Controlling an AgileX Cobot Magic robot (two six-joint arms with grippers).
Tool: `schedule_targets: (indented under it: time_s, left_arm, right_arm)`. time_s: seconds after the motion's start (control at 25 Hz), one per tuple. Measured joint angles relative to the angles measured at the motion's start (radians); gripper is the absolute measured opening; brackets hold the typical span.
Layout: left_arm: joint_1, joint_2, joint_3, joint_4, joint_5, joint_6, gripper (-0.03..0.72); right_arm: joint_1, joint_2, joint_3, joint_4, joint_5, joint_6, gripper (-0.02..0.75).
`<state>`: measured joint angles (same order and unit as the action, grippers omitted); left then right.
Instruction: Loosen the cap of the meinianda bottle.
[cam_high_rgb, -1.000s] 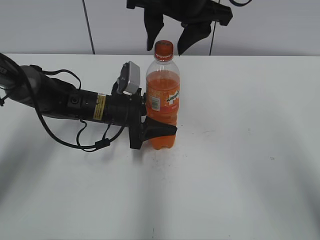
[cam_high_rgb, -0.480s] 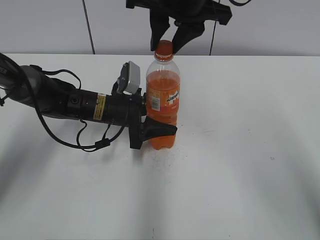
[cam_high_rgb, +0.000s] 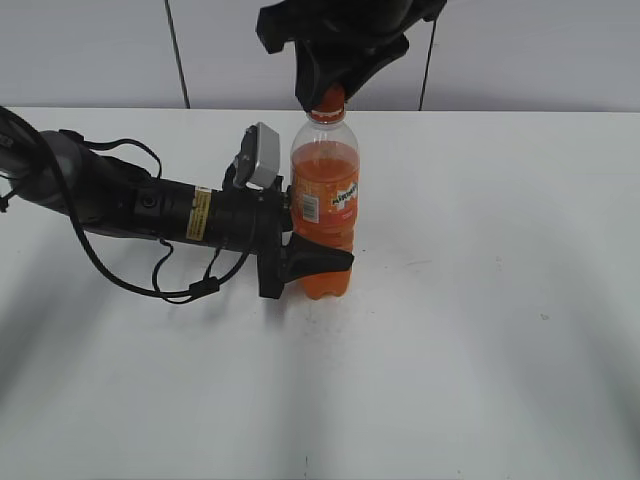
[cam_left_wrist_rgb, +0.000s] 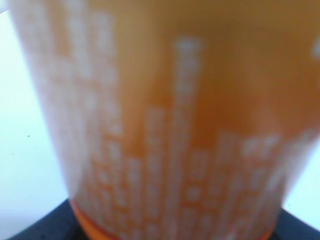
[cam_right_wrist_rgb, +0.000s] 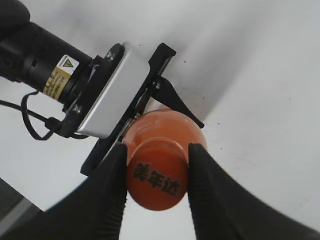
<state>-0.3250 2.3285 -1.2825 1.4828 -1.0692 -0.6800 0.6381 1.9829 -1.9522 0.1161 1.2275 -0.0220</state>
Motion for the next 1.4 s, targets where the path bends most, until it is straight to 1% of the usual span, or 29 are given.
schedule_targets:
  time_s: [0.28, 0.56, 0.92, 1.2, 1.4]
  left_arm:
    - [0.0, 0.0, 0.0, 0.001, -0.001, 0.001, 0.395]
    - [0.0, 0.0, 0.0, 0.001, -0.001, 0.001, 0.395]
    - [0.0, 0.0, 0.0, 0.002, -0.002, 0.001, 0.395]
    - [0.0, 0.0, 0.0, 0.002, -0.002, 0.002, 0.395]
    - [0.001, 0.0, 0.0, 0.01, -0.006, 0.008, 0.395]
  right_arm:
    - [0.0, 0.002, 0.0, 0.005, 0.0, -0.394, 0.278]
    - [0.0, 0.005, -0.002, 0.011, 0.0, -0.695, 0.278]
    - [-0.001, 0.005, -0.002, 0.014, 0.005, -1.172, 0.278]
    - [-0.001, 0.005, -0.002, 0.022, 0.009, -1.424, 0.278]
    - [-0.004, 0.005, -0.002, 0.069, 0.011, -1.618, 0.278]
